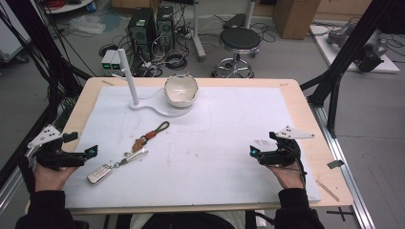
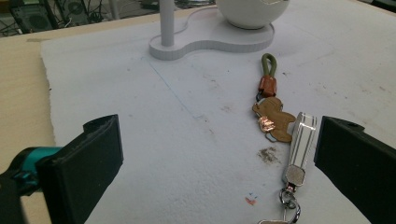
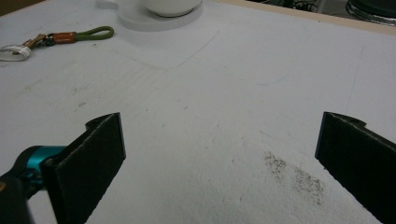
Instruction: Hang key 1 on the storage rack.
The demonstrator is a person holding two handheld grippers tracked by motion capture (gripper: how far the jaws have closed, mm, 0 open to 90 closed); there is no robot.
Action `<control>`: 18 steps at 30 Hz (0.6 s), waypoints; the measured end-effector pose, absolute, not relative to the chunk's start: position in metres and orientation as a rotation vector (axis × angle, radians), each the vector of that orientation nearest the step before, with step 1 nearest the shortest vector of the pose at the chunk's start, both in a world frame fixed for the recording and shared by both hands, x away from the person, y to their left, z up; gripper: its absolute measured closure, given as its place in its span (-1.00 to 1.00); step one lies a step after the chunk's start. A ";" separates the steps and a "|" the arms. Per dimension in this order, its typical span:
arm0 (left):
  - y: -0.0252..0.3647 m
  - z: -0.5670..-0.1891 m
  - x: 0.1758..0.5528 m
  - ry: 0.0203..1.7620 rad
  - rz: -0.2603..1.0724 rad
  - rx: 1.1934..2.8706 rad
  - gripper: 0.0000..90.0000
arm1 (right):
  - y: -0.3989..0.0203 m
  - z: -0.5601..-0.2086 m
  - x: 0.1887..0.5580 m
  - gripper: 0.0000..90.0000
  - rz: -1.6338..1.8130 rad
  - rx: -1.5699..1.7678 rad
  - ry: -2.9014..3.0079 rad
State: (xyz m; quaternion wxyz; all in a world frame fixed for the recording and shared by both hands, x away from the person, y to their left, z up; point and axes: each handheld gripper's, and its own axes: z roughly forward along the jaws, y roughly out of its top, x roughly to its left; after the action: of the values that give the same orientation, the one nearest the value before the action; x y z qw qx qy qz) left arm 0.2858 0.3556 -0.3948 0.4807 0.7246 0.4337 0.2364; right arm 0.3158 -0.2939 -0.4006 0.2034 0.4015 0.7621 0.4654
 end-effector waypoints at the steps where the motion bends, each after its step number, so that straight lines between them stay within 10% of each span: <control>1: 0.355 -0.395 0.286 1.057 0.575 1.768 -0.96 | -0.294 -0.400 0.316 -0.99 1.297 1.127 2.125; 18: 0.355 -0.396 0.288 1.060 0.565 1.777 -0.96 | -0.296 -0.404 0.317 -0.99 1.272 1.148 2.106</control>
State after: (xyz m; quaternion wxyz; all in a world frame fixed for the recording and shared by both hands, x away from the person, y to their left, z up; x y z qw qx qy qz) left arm 0.2883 0.3546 -0.3962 0.4779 0.7276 0.4342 0.2315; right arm 0.3166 -0.2964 -0.4037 0.2116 0.4132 0.7581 0.4580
